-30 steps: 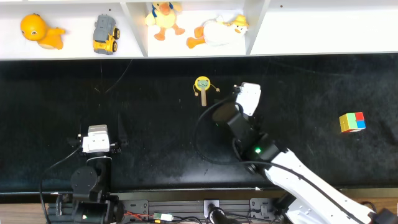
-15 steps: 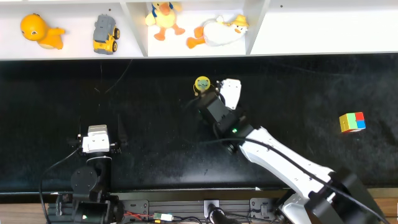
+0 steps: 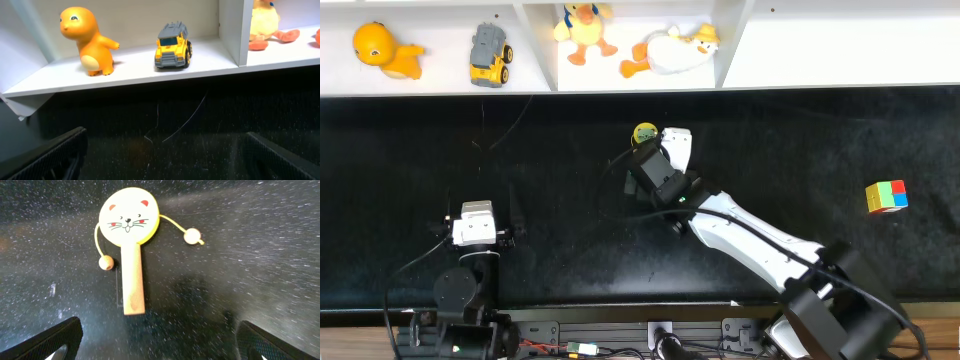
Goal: Store Toys
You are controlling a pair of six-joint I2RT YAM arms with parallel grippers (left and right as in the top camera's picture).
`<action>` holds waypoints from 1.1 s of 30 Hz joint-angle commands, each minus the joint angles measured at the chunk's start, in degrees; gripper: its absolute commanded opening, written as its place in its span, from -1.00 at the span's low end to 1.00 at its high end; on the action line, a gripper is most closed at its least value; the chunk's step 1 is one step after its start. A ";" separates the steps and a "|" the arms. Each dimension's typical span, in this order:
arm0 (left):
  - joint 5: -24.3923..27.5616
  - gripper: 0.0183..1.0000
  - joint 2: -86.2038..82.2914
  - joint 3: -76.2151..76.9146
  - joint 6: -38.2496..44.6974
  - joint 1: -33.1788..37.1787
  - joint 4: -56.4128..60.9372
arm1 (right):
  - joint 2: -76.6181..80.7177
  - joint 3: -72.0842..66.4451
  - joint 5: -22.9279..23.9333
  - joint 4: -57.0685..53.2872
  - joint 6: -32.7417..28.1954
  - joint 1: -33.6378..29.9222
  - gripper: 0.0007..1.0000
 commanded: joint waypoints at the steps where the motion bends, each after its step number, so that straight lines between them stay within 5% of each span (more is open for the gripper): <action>1: -0.66 1.00 -0.74 -0.31 0.83 -0.20 0.22 | 2.36 1.46 -0.79 3.15 -1.51 0.26 0.99; 33: -0.63 1.00 -0.74 -0.31 0.83 -0.20 0.22 | 8.57 6.27 -0.02 -3.65 -4.44 -0.17 1.00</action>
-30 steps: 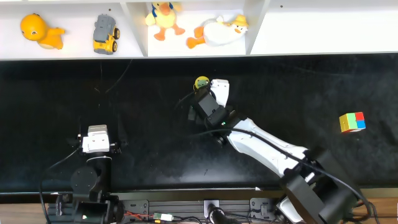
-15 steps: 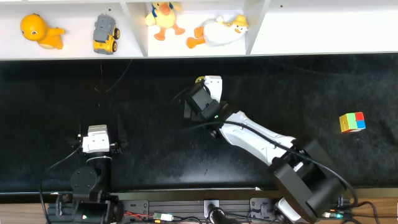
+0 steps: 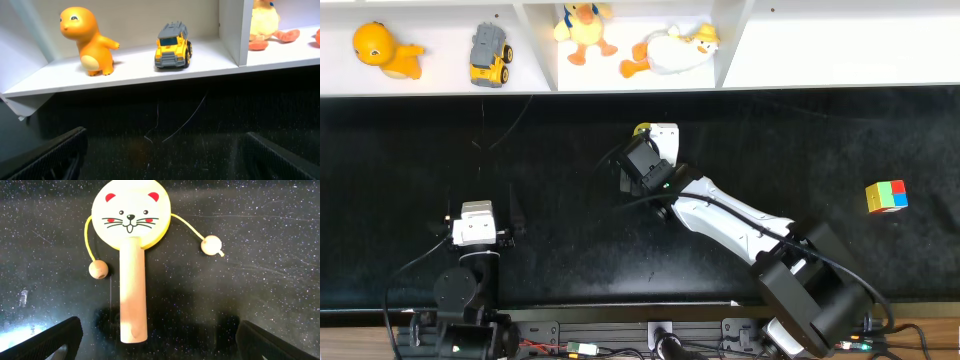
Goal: Store Toys
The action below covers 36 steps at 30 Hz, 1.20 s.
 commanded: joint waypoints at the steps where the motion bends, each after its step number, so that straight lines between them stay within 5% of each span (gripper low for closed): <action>1: -0.63 1.00 -0.74 -0.31 0.83 -0.20 0.20 | 1.18 0.55 -0.61 -0.20 -0.13 -0.07 1.00; 13: -0.63 1.00 -0.74 -0.31 0.83 -0.20 0.20 | 1.18 0.55 -0.66 -0.20 -0.33 -0.07 0.93; 17: -0.63 0.99 -0.74 -0.31 0.83 -0.20 0.20 | 1.18 0.55 -0.79 -0.20 -0.33 -0.07 0.60; 20: -0.66 1.00 -0.74 -0.31 0.83 -0.20 0.20 | 1.18 0.55 -0.85 -0.20 -0.33 -0.07 0.01; 29: -0.63 1.00 -0.74 -0.31 0.83 -0.20 0.20 | 1.18 0.55 -1.20 -0.17 -0.31 -0.07 -0.26; 34: -0.63 1.00 -0.74 -0.31 0.83 -0.20 0.20 | 1.18 0.55 -1.25 -0.15 -0.28 -0.07 -0.82; 36: -0.63 1.00 -0.74 -0.31 0.83 -0.20 0.20 | 1.18 0.55 -1.31 -0.15 -0.09 -0.07 -0.87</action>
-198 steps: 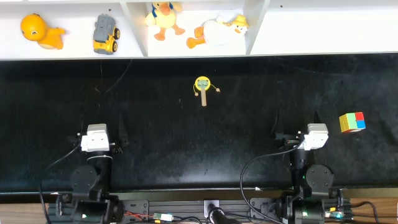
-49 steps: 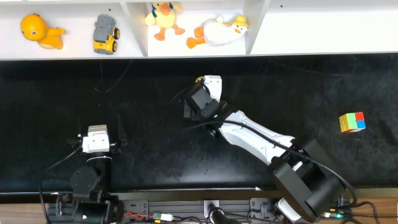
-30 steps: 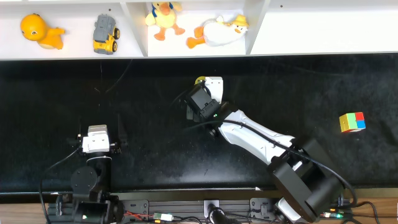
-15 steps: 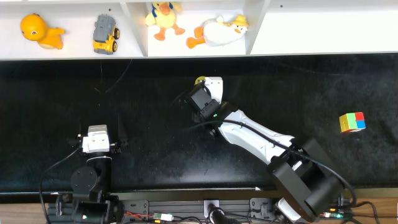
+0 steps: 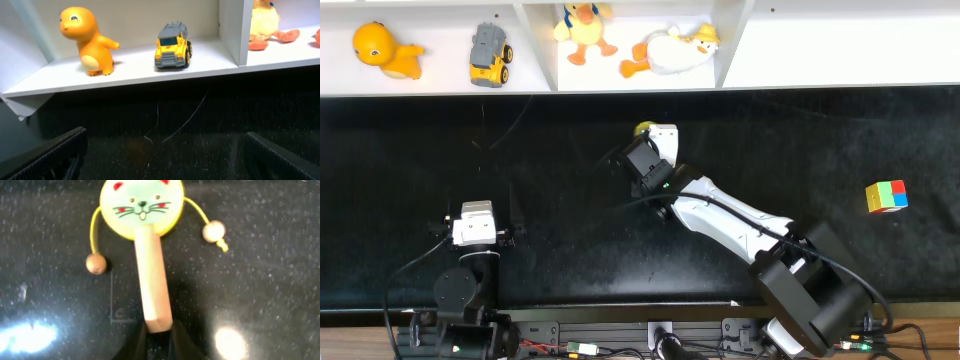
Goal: Store Toys
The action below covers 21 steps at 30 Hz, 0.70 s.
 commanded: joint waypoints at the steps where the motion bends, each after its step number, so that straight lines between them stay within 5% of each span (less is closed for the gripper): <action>1: -0.63 1.00 -0.74 -0.31 0.83 -0.20 0.20 | 0.98 0.50 -0.52 0.13 0.44 -0.02 -0.91; 21: -0.63 1.00 -0.74 -0.31 0.83 -0.20 0.20 | -5.92 0.48 1.31 -8.59 1.11 -0.02 -0.92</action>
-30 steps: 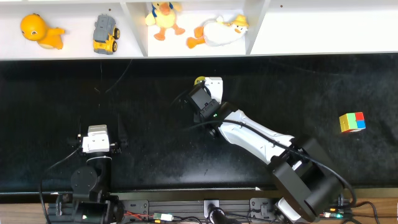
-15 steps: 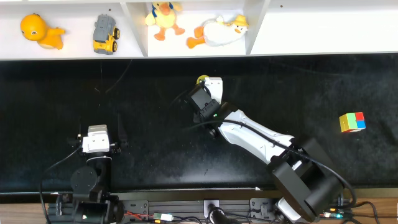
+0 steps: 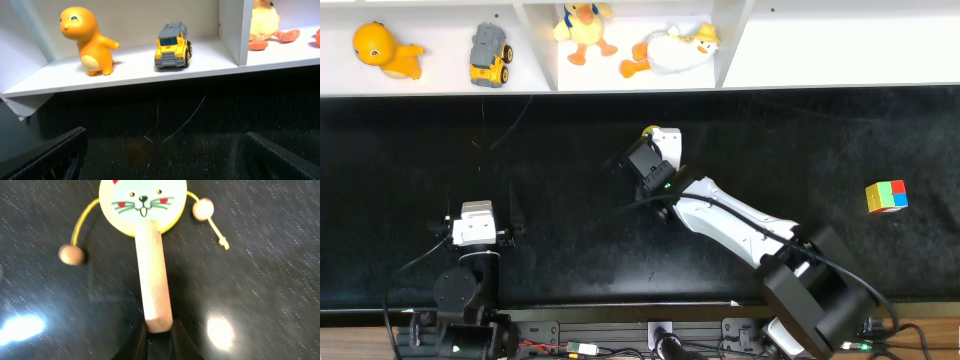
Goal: Store Toys
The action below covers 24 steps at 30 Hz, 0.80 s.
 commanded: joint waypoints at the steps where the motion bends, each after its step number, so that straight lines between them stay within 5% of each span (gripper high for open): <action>1: -0.63 0.99 -0.74 -0.31 0.83 -0.20 0.20 | -5.27 0.46 1.90 -3.87 1.20 -0.02 -0.91; 13: -0.63 1.00 -0.74 -0.31 0.83 -0.20 0.20 | -20.83 -5.88 5.95 -12.20 3.61 -1.11 -0.92; 24: -0.63 1.00 -0.74 -0.31 0.83 -0.20 0.20 | -43.56 -20.17 1.55 -14.47 2.23 -13.22 -0.92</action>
